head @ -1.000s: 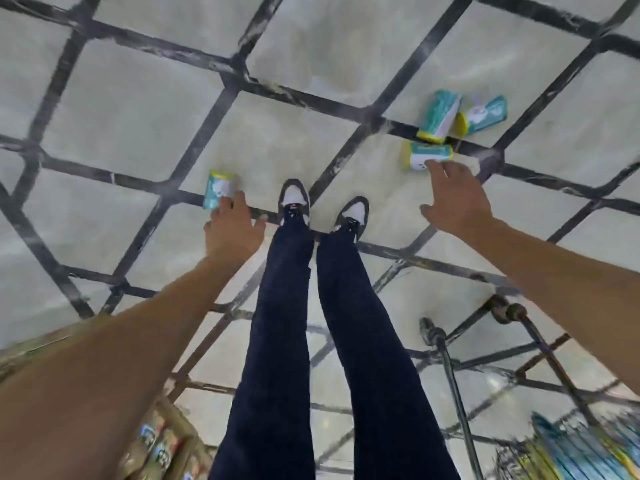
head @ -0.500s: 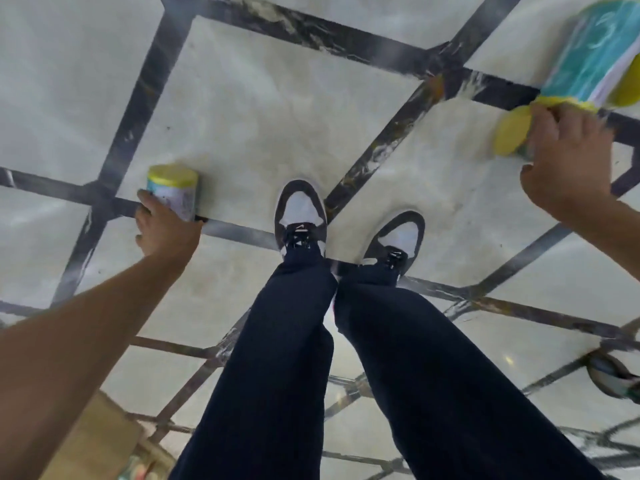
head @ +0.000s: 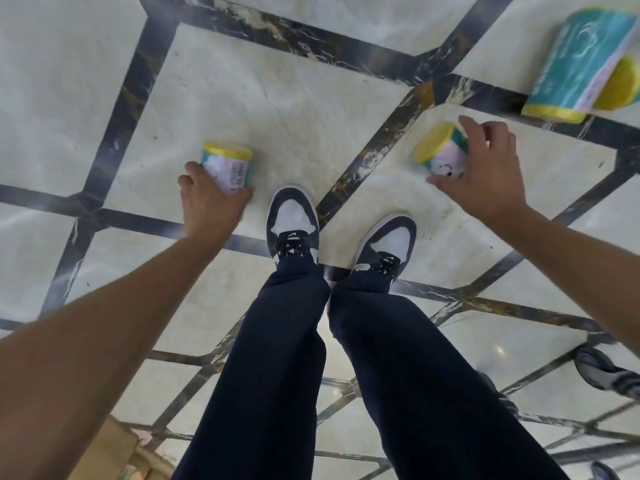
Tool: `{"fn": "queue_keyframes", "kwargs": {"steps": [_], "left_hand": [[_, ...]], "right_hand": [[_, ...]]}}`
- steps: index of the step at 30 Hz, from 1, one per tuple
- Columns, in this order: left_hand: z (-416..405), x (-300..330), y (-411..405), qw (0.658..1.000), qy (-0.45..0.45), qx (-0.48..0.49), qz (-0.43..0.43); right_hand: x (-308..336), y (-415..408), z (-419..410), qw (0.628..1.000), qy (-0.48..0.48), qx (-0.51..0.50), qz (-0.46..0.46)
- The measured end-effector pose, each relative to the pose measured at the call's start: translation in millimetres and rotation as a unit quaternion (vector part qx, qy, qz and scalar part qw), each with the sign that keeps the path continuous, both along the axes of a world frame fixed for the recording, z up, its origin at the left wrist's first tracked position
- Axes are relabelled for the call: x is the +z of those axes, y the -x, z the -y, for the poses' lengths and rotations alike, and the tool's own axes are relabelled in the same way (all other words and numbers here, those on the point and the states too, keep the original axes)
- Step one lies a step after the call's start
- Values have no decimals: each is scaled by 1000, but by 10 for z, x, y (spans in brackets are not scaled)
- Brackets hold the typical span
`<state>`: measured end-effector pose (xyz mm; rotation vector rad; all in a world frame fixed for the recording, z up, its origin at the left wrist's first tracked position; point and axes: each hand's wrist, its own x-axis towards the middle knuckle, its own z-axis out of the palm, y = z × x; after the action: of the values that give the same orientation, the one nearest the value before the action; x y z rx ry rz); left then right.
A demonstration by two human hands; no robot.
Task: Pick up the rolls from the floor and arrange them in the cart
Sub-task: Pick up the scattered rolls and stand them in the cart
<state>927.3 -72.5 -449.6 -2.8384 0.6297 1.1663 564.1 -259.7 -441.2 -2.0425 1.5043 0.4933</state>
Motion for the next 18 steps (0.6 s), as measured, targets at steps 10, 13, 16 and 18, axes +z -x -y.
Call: {"fn": "queue_keyframes", "kwargs": {"steps": [10,13,16,18], "left_hand": [[349,178,211,1000,-10,-15,-23],[504,682,272,999,0,-18,-42],[728,1431,355,998,14,-34,-59],[902,2051,439,996,29,-42,-68]], "right_hand": [[65,-257,-184,990,-67,-120,-11],[611,-382,-156,972,-74,-211,70],[1424,-517,-79,943,-79,-298,128],[2041,-581,-35,922,-75,-345,156]]}}
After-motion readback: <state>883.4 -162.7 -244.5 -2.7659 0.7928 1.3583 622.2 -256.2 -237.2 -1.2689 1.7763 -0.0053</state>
